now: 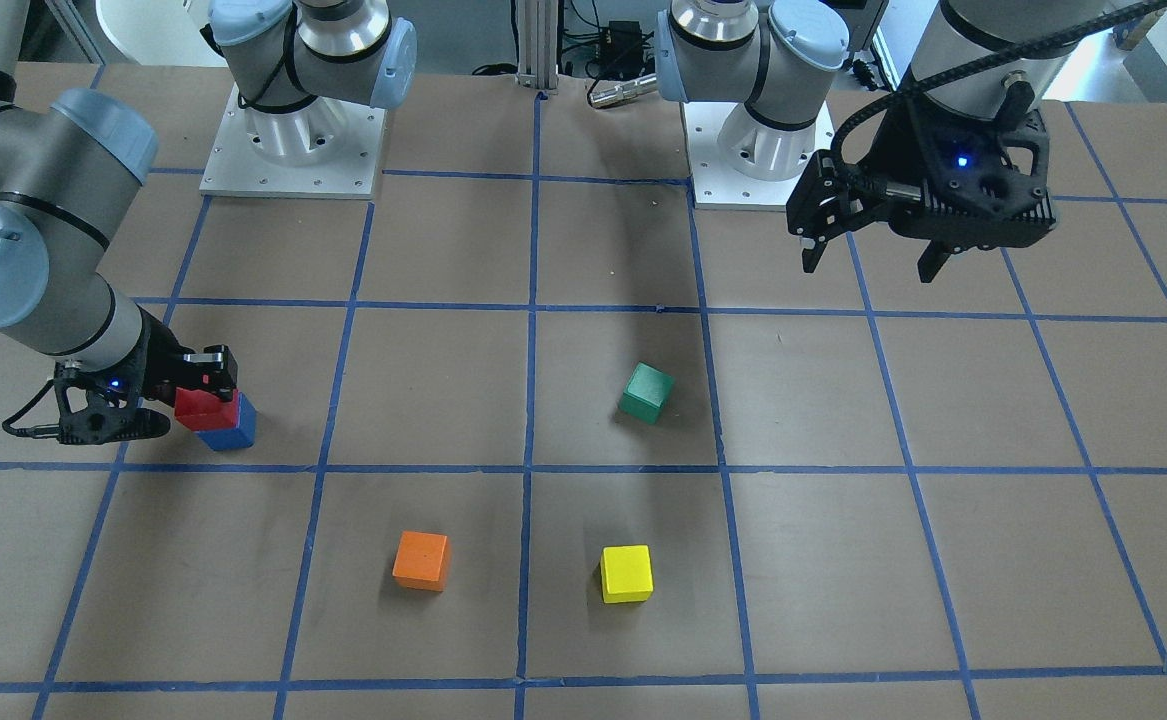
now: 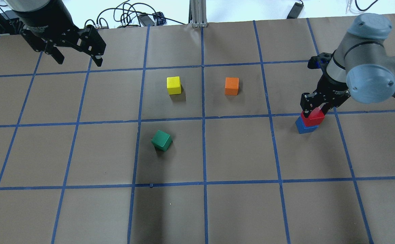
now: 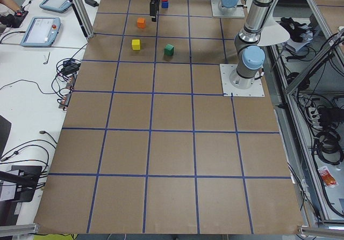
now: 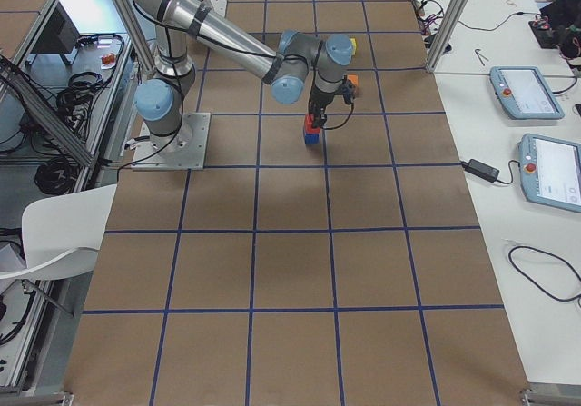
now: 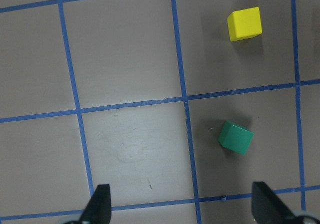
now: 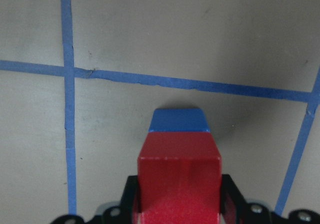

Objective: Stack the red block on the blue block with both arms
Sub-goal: 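Lower the red cube onto the blue cube and open the right gripper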

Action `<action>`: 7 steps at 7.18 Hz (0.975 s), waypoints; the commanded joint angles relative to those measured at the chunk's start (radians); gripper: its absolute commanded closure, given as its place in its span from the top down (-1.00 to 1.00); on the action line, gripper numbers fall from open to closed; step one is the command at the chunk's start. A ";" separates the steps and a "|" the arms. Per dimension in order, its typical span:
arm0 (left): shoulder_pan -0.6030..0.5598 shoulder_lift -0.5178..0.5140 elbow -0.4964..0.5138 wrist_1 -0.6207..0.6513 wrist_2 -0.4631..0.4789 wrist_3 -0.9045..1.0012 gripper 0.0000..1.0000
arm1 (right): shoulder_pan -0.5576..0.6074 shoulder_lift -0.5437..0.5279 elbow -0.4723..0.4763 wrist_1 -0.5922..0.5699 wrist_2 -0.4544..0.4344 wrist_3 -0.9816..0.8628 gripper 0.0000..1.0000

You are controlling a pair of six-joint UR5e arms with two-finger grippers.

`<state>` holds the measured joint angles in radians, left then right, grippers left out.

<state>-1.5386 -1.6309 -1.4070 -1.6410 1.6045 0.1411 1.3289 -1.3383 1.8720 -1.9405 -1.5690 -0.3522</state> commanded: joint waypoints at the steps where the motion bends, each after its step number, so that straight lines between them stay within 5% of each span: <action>1: 0.000 0.000 -0.001 0.000 0.000 0.000 1.00 | 0.000 0.001 0.022 -0.003 0.000 0.005 0.89; 4: 0.000 -0.001 -0.001 0.000 0.000 0.000 1.00 | 0.001 -0.027 -0.023 0.018 -0.031 0.012 1.00; 7: 0.000 -0.001 -0.001 0.000 0.000 0.000 1.00 | 0.060 -0.053 -0.244 0.286 -0.037 0.158 1.00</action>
<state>-1.5386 -1.6321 -1.4082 -1.6414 1.6045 0.1411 1.3512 -1.3847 1.7096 -1.7405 -1.6049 -0.2770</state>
